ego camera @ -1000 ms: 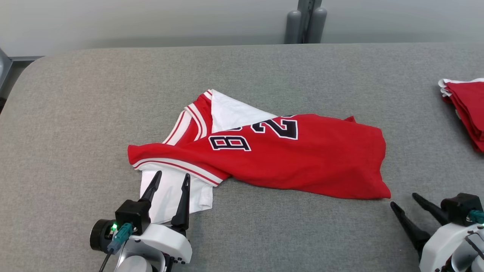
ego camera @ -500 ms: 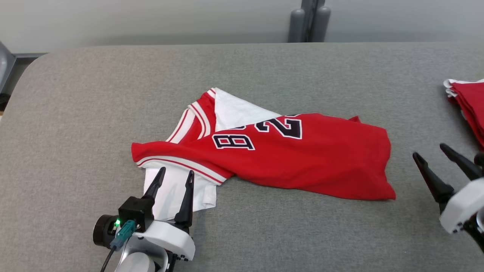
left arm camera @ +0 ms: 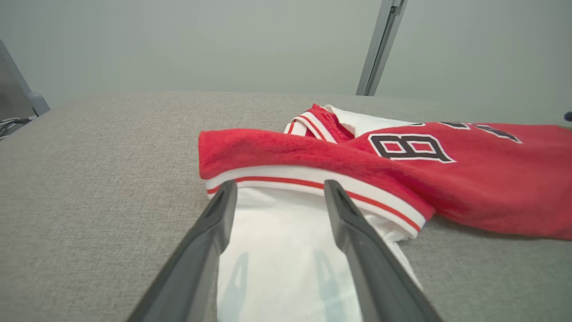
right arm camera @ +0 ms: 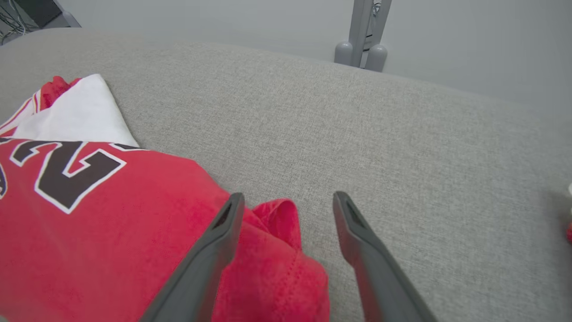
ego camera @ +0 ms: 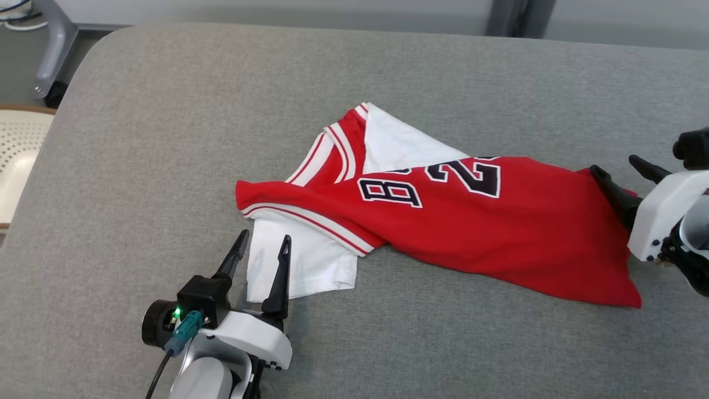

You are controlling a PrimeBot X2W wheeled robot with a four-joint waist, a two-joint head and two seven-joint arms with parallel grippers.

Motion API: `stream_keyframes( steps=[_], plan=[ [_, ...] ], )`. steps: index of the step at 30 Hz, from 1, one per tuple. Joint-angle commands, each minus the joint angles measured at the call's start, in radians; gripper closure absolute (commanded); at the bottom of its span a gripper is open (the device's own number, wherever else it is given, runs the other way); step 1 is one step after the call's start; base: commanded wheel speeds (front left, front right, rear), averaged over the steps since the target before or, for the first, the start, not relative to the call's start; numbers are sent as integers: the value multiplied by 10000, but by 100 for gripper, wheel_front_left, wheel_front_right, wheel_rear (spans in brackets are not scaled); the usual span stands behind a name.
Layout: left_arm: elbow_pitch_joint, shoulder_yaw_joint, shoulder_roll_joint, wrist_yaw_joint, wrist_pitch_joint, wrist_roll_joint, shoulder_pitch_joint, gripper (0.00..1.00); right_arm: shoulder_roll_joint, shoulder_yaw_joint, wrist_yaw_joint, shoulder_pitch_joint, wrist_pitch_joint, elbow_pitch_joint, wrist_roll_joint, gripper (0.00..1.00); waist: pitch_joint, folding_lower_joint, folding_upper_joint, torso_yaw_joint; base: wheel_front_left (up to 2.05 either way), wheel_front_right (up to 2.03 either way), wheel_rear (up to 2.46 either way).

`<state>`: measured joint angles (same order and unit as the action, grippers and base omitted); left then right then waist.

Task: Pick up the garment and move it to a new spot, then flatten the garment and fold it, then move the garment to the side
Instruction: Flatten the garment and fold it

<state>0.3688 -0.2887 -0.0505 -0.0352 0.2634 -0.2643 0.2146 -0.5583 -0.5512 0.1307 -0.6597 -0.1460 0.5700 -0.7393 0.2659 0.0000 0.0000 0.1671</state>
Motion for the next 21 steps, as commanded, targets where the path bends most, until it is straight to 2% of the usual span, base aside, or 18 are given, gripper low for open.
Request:
stream_keyframes(
  steps=[1,7,8,9,11,16,21],
  plan=[
    [-35,1,-30,-31,11,-63,212,0,-34,-140,1,-212,-213,128,-137,0,144,0,0,176,0,0,0],
    [-76,-54,-20,-100,11,-127,219,0,-220,-1221,1,-860,-1342,480,-658,0,269,0,0,356,0,0,0],
    [-83,-71,-22,-101,11,-147,231,0,-235,-1407,1,-942,-1492,492,-747,11,289,0,0,382,0,0,0],
    [-103,-116,-23,-88,11,-225,256,0,-322,-1709,1,-1117,-1662,582,-865,70,333,0,0,435,0,0,0],
    [-126,-167,-23,-108,11,-246,301,0,-393,-1966,1,-1325,-1649,696,-902,100,392,0,0,494,0,0,0],
    [-172,-270,-20,-160,11,-286,448,0,-442,-2363,1,-2067,-1199,1256,-755,100,603,0,0,651,0,0,0],
    [-191,-401,-22,-156,11,-352,600,0,-222,-2469,-1,-3019,-568,2330,-530,100,836,0,0,850,0,0,0]
  ],
)
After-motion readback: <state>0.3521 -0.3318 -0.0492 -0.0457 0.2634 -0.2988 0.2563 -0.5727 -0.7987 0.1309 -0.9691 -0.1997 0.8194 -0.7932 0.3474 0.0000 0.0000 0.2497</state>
